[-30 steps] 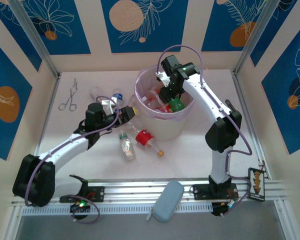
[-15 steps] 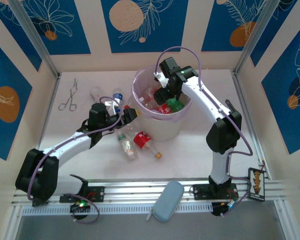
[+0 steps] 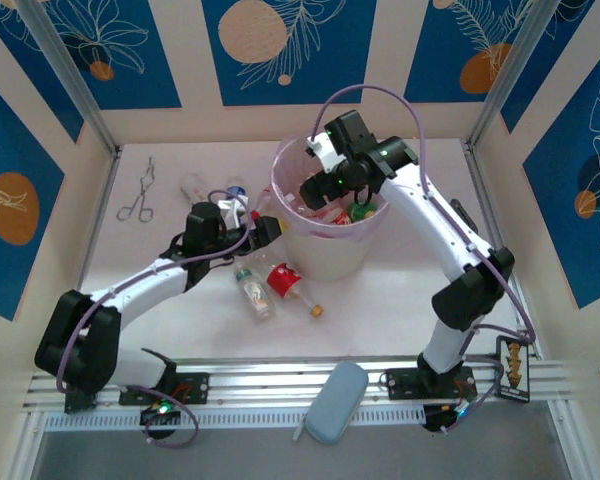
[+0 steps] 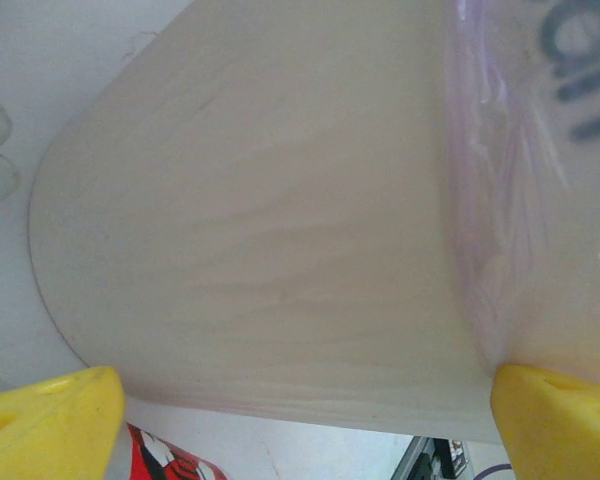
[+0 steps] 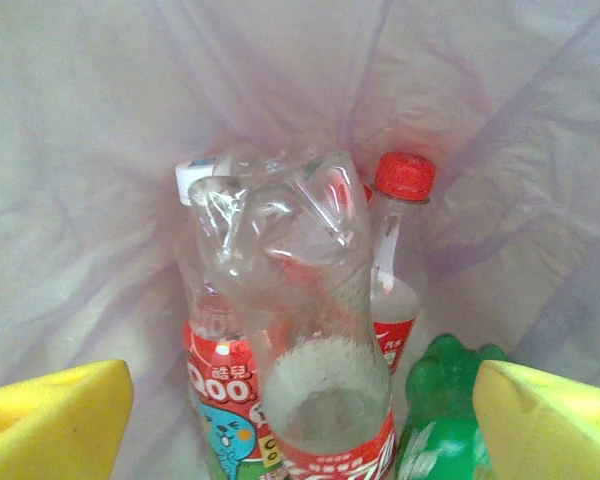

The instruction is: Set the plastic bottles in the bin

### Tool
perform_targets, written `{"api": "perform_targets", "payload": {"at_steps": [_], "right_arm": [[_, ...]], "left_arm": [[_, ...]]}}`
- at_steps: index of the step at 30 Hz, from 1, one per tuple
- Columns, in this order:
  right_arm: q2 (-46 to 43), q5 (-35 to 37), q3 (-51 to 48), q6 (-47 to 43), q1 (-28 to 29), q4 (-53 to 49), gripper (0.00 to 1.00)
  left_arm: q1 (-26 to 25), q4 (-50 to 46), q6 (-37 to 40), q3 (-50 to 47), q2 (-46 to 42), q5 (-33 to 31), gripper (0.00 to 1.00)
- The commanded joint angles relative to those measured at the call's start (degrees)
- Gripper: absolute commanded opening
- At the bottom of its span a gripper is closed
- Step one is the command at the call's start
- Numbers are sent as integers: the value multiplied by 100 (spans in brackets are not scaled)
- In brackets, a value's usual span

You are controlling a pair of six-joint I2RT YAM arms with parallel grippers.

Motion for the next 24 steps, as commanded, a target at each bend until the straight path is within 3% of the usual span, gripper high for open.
{"api": "perform_targets", "payload": {"at_steps": [1,15,24], "right_arm": [[-360,-133,-247,349,-147,209,88],[-1421,-744,-1229,1055,-688,755,85],[-2141,-902,-1759,1346,-917,1505,85]], "left_arm": [[-121,-108,222,269,131,-42,94],[-227,69,305,963,931,111,95],[-120,-1857,1475,1409,218,-466,100]]}}
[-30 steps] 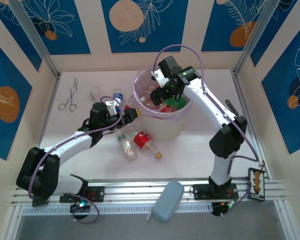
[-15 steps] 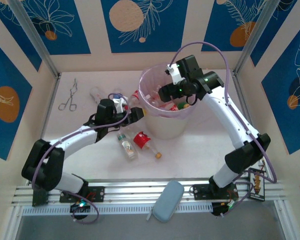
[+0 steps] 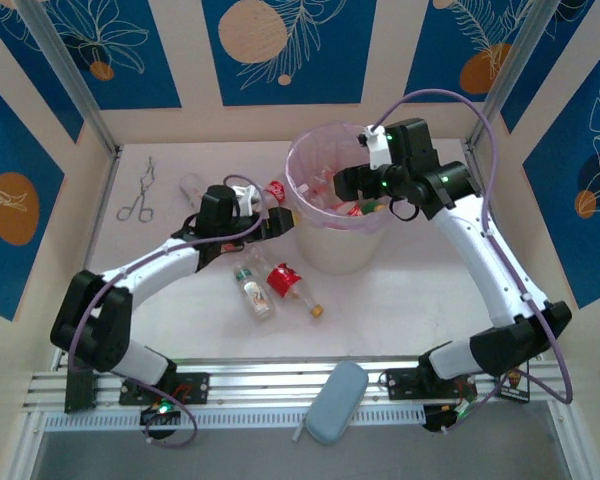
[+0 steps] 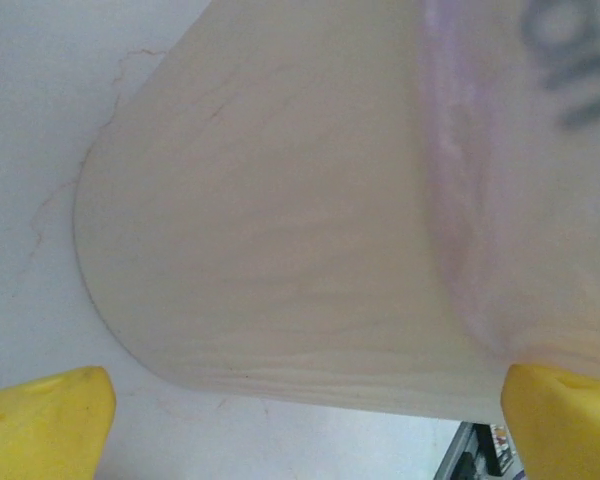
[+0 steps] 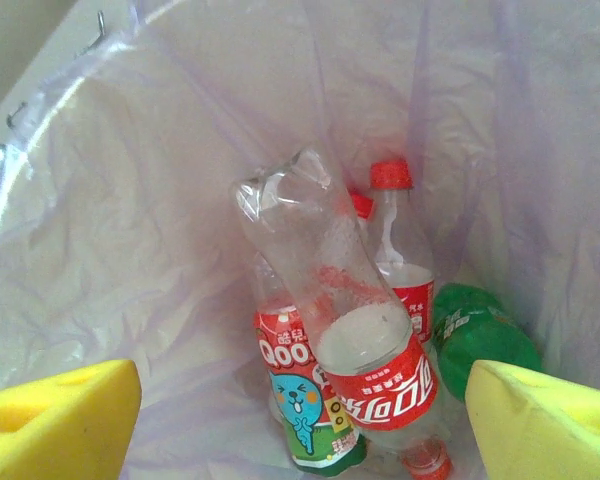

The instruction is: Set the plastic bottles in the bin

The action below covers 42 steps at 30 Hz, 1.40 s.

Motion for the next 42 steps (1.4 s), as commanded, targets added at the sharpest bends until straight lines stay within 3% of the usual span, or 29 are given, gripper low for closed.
{"api": "perform_targets", "payload": {"at_steps": [1,9,13,17,21,24,34,42], "right_arm": [[-347,-267,-187,227,-77,491,85],[-625,-304,-331,261,-176,620,85],[-638,-270,-457,255,-255,663,85],[-687,-440,-716,377,-312,927,85],[-689,-584,-859,457,-329,1122,85],[-665,-593,-833,432,-329,1050,85],[-770,-525,-914,449,-382,995,85],[-729,-572,-923,475,-382,1025,85]], "left_arm": [[54,-1094,728,319,-485,-362,100],[235,-3282,690,348,-1363,-1433,100],[228,-3896,-172,-181,-1967,-1496,100],[171,-3775,-1109,-975,-2664,-1296,100],[-131,-4288,-1609,-1191,-2859,-1775,98],[-322,-3946,-1985,-1464,-2836,-1962,93],[-1189,-3039,-2525,-1733,-1840,-2202,96],[-1397,-2628,-2796,-1871,-1479,-2374,97]]}}
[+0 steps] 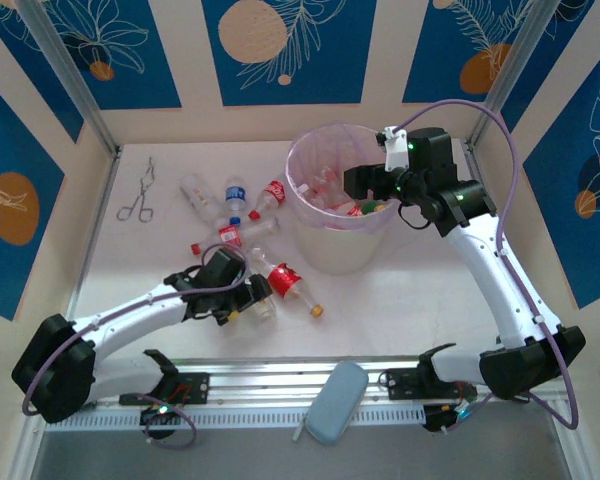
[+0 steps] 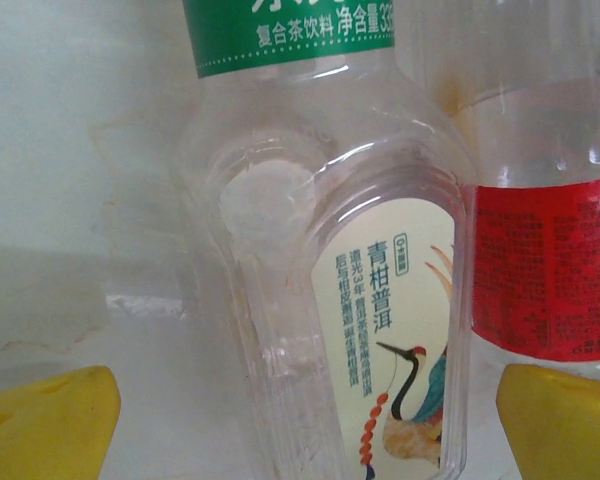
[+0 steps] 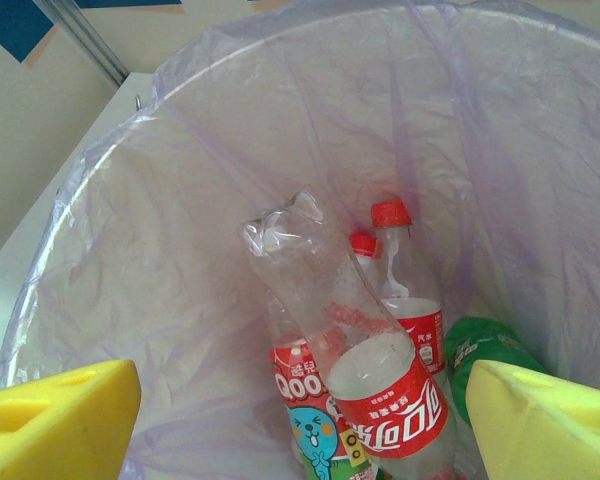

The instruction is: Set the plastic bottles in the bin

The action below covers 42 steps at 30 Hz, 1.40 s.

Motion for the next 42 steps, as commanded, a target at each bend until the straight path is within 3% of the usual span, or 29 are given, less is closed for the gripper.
{"api": "perform_targets", "payload": {"at_steps": [1,9,20,34,42], "right_arm": [[-98,-151,-83,121,-26,104,85],[-96,-97,-126,103,-23,123,85],[-46,-87,-114,73,-30,131,85],[-31,-142,-108,119,-33,89,85],[-93,-259,-52,196,42,-36,85]], "left_arm": [[-108,365,-184,-58,178,-169,98],[-185,225,-164,-71,401,-175,98],[-182,-450,-88,-309,-13,-204,93],[-183,-345,-3,-212,81,-237,69],[-144,-502,434,-12,-412,-483,65]]}}
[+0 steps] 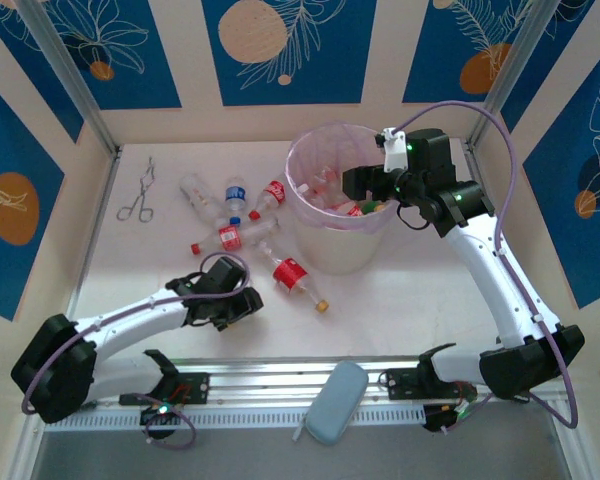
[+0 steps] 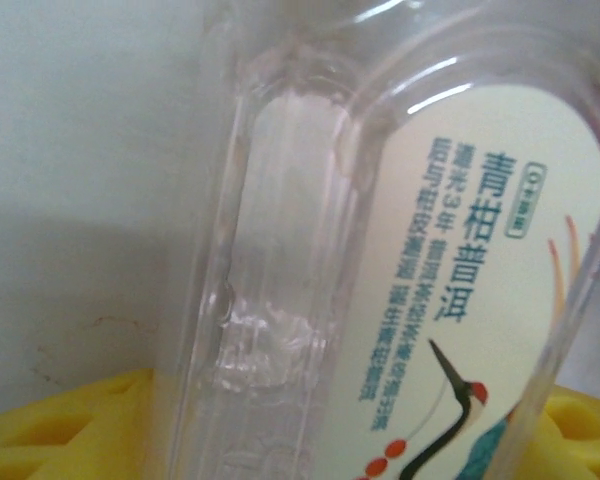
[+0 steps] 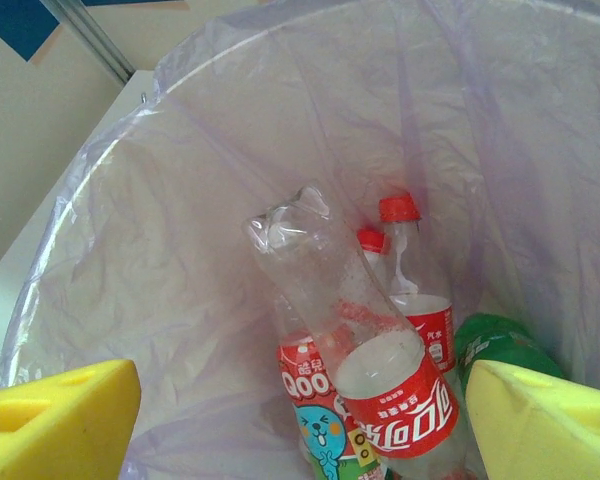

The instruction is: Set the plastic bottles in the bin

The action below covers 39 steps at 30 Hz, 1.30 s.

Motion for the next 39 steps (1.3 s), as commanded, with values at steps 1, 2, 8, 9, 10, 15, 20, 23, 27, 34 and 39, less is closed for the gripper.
{"api": "perform_targets", "payload": {"at_steps": [1,2,8,9,10,15,20,23,27,34,39], "right_arm": [[-111,-180,57,136,74,-99,85],[-112,-191,75,157,109,-99,85],[13,-174,357,286,718,-159,85],[49,-89,438,290,917,-167,85],[83,-10,519,304,1112,-156,85],[403,-343,846,492,1828,135,85],[1124,-275,1434,425,2314,-8,86],[1465,-321,1693,405,2435,22,86],[1830,-239,2007,436,2455,57,88],[2202,-556,2216,666,2279,418,82],[2319,-561,2301,684,2270,381,70]], "left_arm": [[8,-195,404,270,-371,-272,64],[37,-204,455,301,-458,-291,64],[290,377,1018,314,-967,-259,64],[325,608,1207,310,-1062,-219,64],[343,867,1418,312,-1153,-189,64],[481,1840,2372,519,-1373,1,64],[613,2386,2976,915,-1254,426,64],[639,2800,3198,1029,-1192,625,64],[636,3186,3342,1088,-1072,954,64],[640,3321,3282,1123,-952,1141,64],[637,3335,3306,1119,-972,1149,64]]}}
